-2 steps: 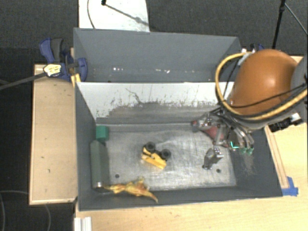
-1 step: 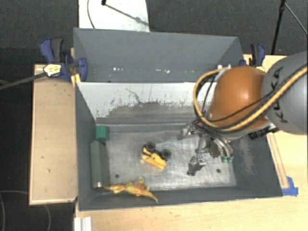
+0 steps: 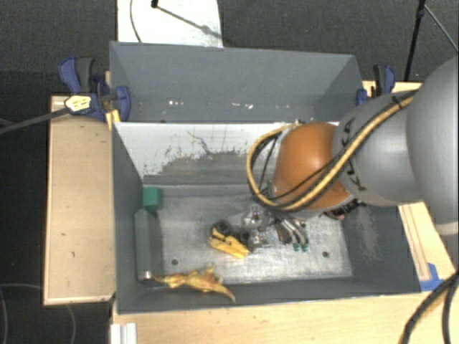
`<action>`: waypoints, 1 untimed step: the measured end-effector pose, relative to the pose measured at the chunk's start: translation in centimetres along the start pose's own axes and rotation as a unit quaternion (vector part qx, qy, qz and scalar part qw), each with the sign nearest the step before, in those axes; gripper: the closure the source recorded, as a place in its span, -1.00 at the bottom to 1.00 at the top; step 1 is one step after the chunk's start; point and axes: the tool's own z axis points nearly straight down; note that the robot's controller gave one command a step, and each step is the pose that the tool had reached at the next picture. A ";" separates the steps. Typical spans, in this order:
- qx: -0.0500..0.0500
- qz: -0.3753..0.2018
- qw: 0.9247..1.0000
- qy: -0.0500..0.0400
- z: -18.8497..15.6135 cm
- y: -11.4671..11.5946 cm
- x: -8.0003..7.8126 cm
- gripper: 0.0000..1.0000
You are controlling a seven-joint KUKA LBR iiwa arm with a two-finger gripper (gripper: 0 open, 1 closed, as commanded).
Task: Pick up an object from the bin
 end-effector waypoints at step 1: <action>0.000 0.000 1.000 0.000 0.0 0.0 0.0 1.00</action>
Offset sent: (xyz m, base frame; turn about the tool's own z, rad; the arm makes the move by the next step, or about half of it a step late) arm 0.0346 0.0302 -0.0165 0.0837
